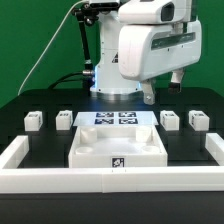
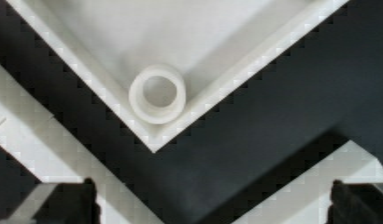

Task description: Assemble square table

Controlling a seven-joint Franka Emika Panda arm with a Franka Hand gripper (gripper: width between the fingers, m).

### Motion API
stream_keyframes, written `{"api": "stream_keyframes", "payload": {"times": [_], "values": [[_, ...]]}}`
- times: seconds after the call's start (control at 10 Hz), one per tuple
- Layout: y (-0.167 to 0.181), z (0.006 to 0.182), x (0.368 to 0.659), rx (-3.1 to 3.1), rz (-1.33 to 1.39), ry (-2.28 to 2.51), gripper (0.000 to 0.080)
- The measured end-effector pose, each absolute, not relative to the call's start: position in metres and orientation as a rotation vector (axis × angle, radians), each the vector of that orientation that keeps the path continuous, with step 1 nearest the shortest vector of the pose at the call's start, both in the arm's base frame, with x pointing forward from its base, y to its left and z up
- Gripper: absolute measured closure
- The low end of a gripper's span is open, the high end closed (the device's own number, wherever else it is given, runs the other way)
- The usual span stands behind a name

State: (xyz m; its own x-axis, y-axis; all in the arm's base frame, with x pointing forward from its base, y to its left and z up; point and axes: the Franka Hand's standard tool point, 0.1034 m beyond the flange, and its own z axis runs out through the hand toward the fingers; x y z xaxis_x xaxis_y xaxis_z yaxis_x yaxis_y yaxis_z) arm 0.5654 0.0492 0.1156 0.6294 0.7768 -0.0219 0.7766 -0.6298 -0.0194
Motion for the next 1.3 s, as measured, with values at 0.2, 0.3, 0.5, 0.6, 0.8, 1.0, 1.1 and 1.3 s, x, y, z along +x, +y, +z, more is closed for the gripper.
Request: {"api": "stream_keyframes", "payload": {"times": [0.2, 0.3, 0.5, 0.6, 0.8, 1.0, 1.1, 1.3], "values": [[0.0492, 0.1156, 0.5654, -2.828, 0.044, -1.348, 0.015], [0.0492, 0.1156, 0.5654, -2.828, 0.044, -1.348, 0.015], [0.0492, 0.1156, 0.5654, -2.828, 0.044, -1.348, 0.015], [0.0492, 0.1156, 0.5654, -2.828, 0.044, -1.348, 0.015], [0.0492, 0.1156, 0.5654, -2.828, 0.044, -1.348, 0.015], [0.0492, 0.1156, 0.5654, -2.828, 0.044, -1.348, 0.015], [0.0492, 0.1156, 0.5654, -2.828, 0.044, -1.348, 0.015], [0.0471, 0.1151, 0.5651, -2.829, 0.045, -1.347, 0.015]]}}
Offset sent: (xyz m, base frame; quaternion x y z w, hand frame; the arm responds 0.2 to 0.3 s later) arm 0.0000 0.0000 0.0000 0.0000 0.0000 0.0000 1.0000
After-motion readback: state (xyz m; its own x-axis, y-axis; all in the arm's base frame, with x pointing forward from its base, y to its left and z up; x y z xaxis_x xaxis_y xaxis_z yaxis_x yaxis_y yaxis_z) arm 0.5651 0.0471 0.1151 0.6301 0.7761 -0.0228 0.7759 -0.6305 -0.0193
